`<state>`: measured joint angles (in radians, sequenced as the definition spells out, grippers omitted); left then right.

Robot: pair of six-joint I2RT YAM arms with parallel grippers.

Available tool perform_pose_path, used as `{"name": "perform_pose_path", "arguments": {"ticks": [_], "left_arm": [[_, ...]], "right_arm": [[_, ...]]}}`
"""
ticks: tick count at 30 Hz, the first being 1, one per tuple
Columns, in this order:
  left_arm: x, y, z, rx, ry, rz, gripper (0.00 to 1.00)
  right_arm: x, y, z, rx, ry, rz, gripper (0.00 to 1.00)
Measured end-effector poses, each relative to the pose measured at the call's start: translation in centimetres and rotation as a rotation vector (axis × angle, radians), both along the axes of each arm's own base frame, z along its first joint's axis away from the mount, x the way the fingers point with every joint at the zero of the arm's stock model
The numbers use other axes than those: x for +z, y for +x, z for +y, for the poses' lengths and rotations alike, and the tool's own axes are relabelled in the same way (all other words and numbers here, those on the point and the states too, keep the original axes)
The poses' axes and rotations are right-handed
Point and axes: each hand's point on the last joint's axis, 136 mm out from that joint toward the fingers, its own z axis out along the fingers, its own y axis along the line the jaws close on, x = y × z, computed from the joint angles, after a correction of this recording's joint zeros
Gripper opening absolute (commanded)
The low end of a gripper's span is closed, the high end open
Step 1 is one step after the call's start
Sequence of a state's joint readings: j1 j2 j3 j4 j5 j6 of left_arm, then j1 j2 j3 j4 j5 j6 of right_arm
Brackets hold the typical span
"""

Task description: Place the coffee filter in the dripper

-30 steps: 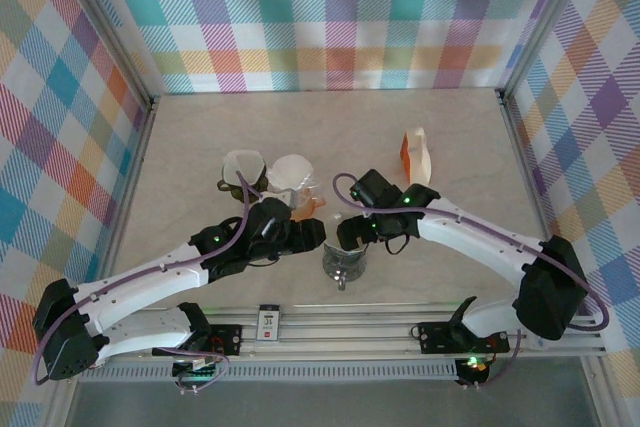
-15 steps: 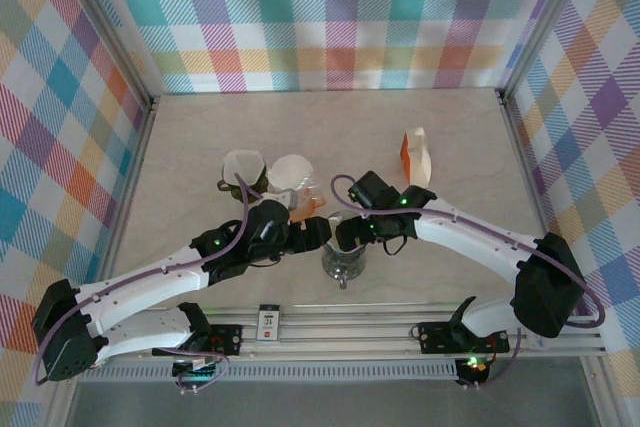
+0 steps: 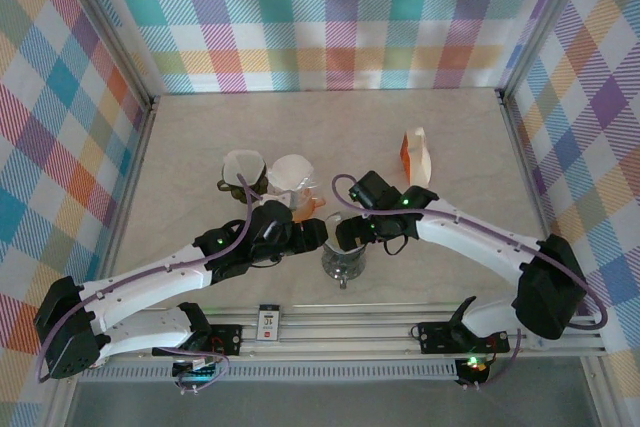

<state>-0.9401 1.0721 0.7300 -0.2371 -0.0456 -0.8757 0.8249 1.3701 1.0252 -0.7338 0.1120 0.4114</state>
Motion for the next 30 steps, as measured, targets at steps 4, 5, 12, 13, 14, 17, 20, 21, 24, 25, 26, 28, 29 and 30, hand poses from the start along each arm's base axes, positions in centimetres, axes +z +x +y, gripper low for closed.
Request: {"name": "perform_pose_path", "arguments": {"ticks": [4, 5, 12, 13, 14, 17, 20, 21, 24, 25, 26, 28, 29, 30], "left_arm": [[0.0, 0.0, 0.0, 0.002, 0.0, 0.002, 0.67], [0.0, 0.0, 0.1, 0.002, 0.0, 0.003, 0.67], [0.0, 0.0, 0.1, 0.007, -0.004, 0.007, 0.66], [0.0, 0.0, 0.1, 0.008, -0.004, 0.008, 0.66], [0.0, 0.0, 0.1, 0.009, -0.006, 0.01, 0.66], [0.0, -0.1, 0.1, 0.011, -0.007, 0.012, 0.66], [0.0, -0.1, 0.1, 0.011, -0.008, 0.012, 0.66], [0.0, -0.1, 0.1, 0.011, -0.008, 0.013, 0.66], [0.0, -0.1, 0.1, 0.013, -0.01, 0.014, 0.66], [0.0, -0.1, 0.1, 0.013, -0.01, 0.013, 0.66], [0.0, -0.1, 0.1, 0.013, -0.009, 0.015, 0.66], [0.0, -0.3, 0.4, 0.013, -0.004, 0.019, 0.66], [0.0, -0.3, 0.5, 0.014, -0.002, 0.02, 0.66], [0.1, -0.4, 0.5, 0.015, -0.002, 0.019, 0.66]], "right_arm": [[1.3, 0.2, 0.1, -0.007, 0.027, -0.033, 0.97], [1.3, 0.2, 0.1, -0.008, 0.029, -0.033, 0.97], [0.5, 0.2, 0.0, -0.021, 0.024, -0.021, 0.97], [0.3, 0.1, 0.0, -0.021, 0.018, -0.016, 0.97], [0.0, 0.1, 0.0, -0.02, 0.014, -0.012, 0.97], [-0.3, 0.3, 0.1, -0.021, 0.015, -0.013, 0.97], [-0.3, 0.3, 0.1, -0.023, 0.017, -0.013, 0.97], [-0.3, 0.3, 0.1, -0.023, 0.018, -0.014, 0.97], [-0.3, 0.3, 0.1, -0.024, 0.018, -0.014, 0.97], [-0.3, 0.3, 0.1, -0.024, 0.018, -0.014, 0.97], [-0.2, 0.3, 0.1, -0.024, 0.017, -0.013, 0.97], [0.0, 0.3, 0.1, -0.024, 0.021, -0.018, 0.98], [0.4, 0.2, 0.0, -0.024, 0.027, -0.025, 0.98], [0.9, 0.2, -0.1, -0.025, 0.033, -0.033, 0.98]]}}
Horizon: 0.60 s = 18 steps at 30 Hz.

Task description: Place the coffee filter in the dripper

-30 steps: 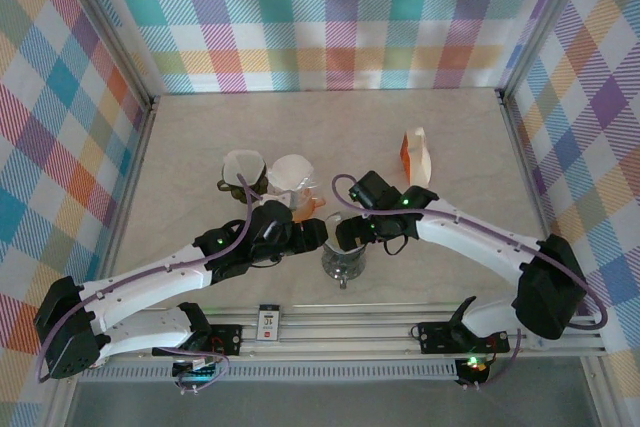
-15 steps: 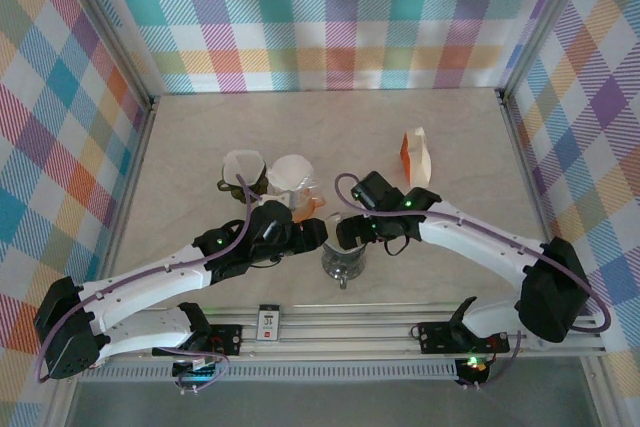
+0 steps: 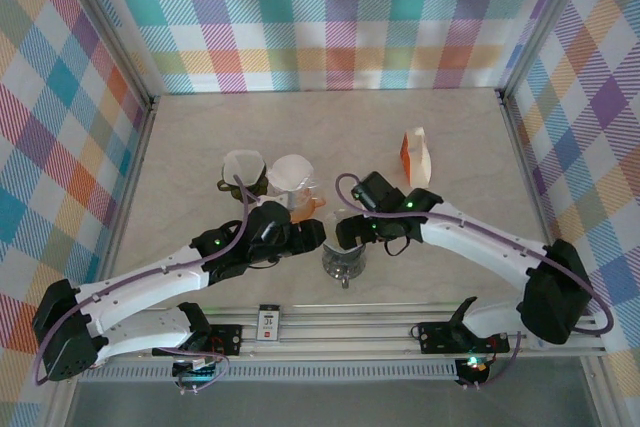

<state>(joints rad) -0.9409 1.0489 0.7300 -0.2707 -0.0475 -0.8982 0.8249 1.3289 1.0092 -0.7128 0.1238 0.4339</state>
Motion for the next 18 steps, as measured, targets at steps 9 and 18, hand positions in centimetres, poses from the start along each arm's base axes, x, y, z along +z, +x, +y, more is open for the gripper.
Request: {"name": "perform_pose_path", "arguments": {"ticks": [9, 18], "left_arm": [[0.1, 0.0, 0.4, 0.012, 0.006, -0.003, 0.67], [0.1, 0.0, 0.4, 0.01, 0.008, -0.006, 0.77]], "right_arm": [[3.9, -0.3, -1.0, -0.04, 0.072, -0.079, 0.98], [2.2, -1.2, -2.3, -0.068, 0.035, -0.043, 0.98]]}}
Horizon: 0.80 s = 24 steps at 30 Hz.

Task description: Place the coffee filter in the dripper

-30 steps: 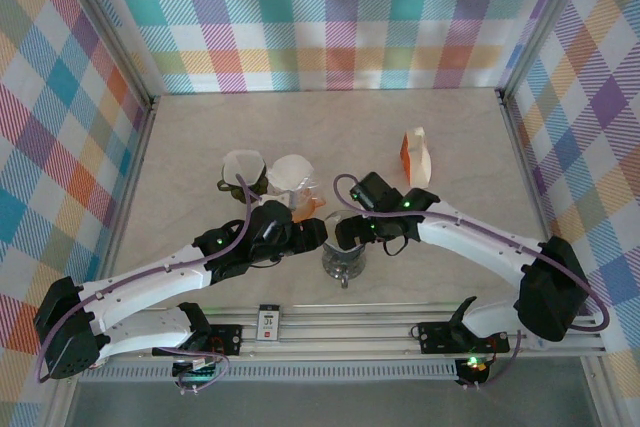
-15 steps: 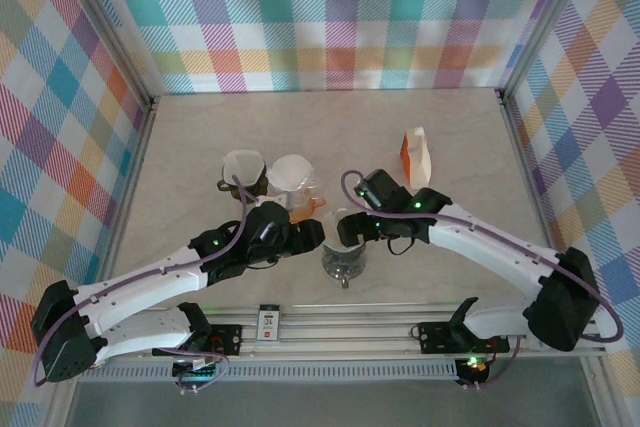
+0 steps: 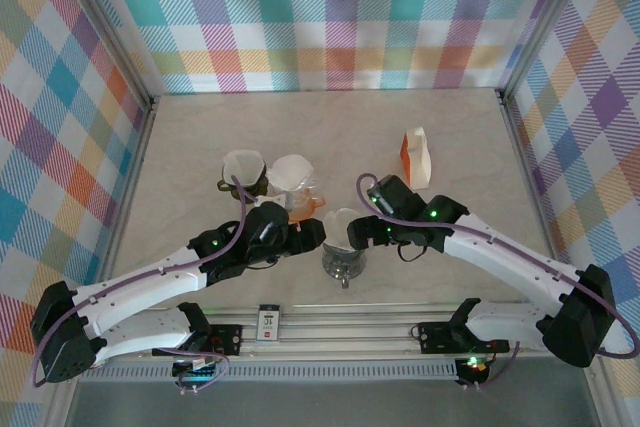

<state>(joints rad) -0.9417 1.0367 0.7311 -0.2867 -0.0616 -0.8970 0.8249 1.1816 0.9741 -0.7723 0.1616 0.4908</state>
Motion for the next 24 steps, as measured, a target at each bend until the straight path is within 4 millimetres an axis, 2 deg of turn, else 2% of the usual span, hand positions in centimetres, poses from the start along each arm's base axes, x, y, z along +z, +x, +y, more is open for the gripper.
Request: {"name": "perform_pose_path", "arguments": {"ticks": [7, 15, 20, 24], "left_arm": [[1.2, 0.3, -0.1, 0.001, -0.013, -0.022, 0.79], [2.0, 0.0, 0.5, 0.01, -0.02, -0.036, 0.82], [3.6, -0.1, 2.2, 0.046, -0.024, -0.086, 0.83], [4.9, -0.2, 4.5, 0.102, -0.004, -0.133, 0.81]], "right_arm": [[0.6, 0.2, 0.1, 0.001, 0.007, -0.012, 0.98], [4.5, 0.4, 0.3, 0.004, 0.092, -0.099, 0.99], [7.1, 0.2, -0.3, 0.01, 0.148, -0.183, 0.99], [8.8, -0.1, -1.1, 0.0, 0.209, -0.262, 0.99]]}}
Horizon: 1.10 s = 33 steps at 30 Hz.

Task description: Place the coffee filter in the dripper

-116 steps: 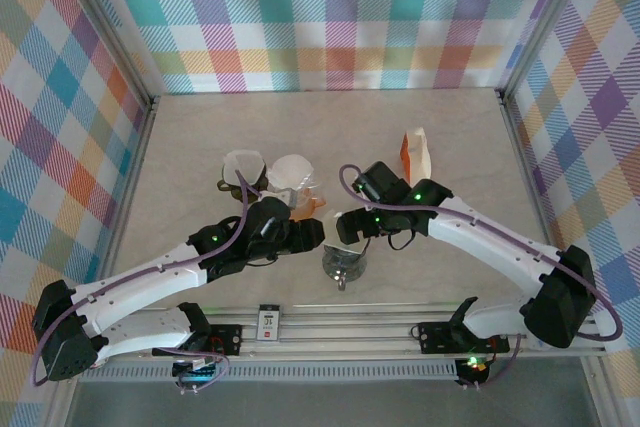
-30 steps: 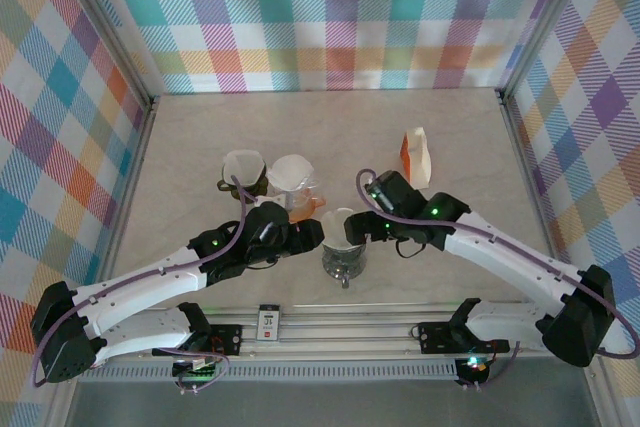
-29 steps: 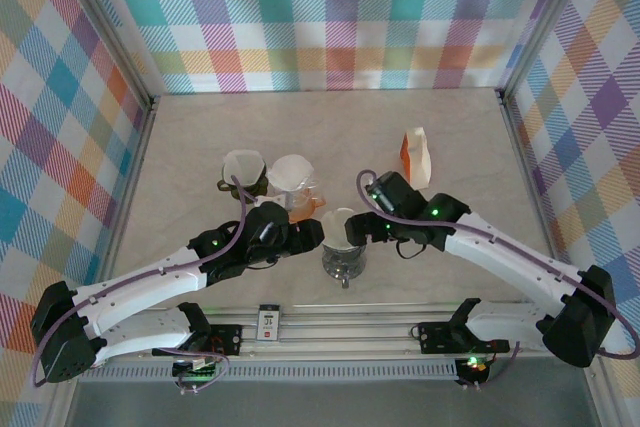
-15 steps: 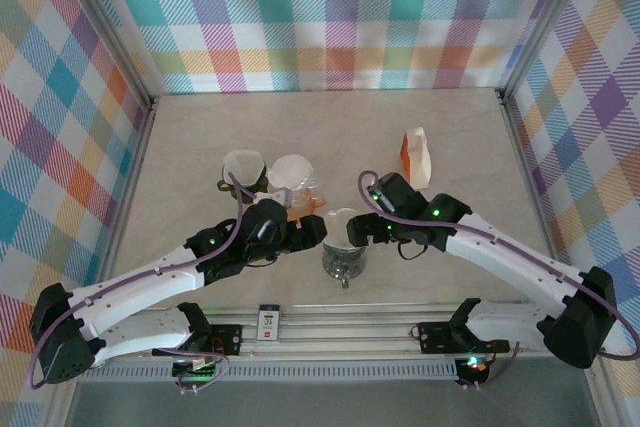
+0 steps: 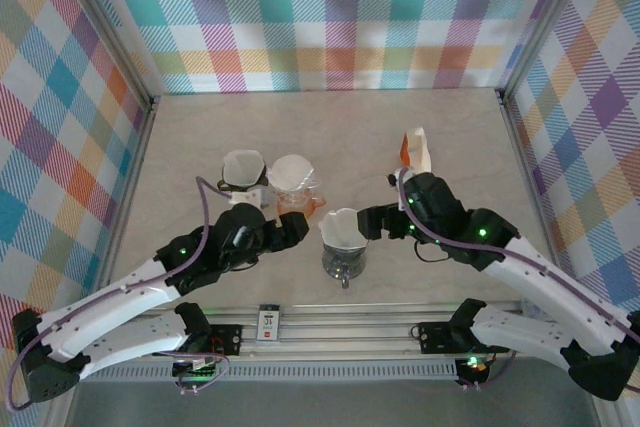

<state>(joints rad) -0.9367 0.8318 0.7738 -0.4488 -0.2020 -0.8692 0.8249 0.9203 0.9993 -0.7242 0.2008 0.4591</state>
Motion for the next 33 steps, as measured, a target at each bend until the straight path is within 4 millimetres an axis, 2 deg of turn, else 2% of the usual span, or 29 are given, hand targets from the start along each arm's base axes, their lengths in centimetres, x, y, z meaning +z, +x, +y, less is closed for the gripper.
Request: {"name": "perform_pose_path", "arguments": {"ticks": [4, 8, 12, 15, 20, 25, 30, 33], "left_arm": [[1.6, 0.7, 3.7, 0.102, 0.012, -0.037, 0.65], [3.1, 1.7, 7.7, 0.228, 0.028, -0.059, 0.52], [3.4, 2.5, 11.2, 0.349, 0.047, -0.059, 0.42], [3.6, 3.2, 13.3, 0.423, 0.058, -0.057, 0.39], [2.5, 5.5, 16.7, 0.566, 0.042, -0.008, 0.38], [-0.4, 8.1, 20.3, 0.702, -0.021, 0.054, 0.41], [-4.1, 10.7, 23.4, 0.816, -0.13, 0.111, 0.58], [-5.9, 12.7, 23.9, 0.819, -0.193, 0.139, 0.61]], "right_arm": [[-0.7, 0.1, -1.1, -0.042, -0.028, -0.009, 0.98], [-2.4, 0.4, -2.4, -0.102, -0.083, 0.013, 0.98], [-3.8, 0.3, -3.7, -0.139, -0.11, 0.035, 0.98], [-3.7, 0.1, -4.1, -0.152, -0.102, 0.035, 0.98], [-3.2, 0.0, -4.3, -0.16, -0.079, 0.023, 0.98], [-3.7, -0.5, -4.6, -0.156, -0.074, 0.026, 0.98], [-3.1, -0.9, -4.9, -0.156, -0.045, 0.008, 0.98], [-2.6, -1.1, -5.0, -0.153, -0.026, -0.004, 0.98]]}}
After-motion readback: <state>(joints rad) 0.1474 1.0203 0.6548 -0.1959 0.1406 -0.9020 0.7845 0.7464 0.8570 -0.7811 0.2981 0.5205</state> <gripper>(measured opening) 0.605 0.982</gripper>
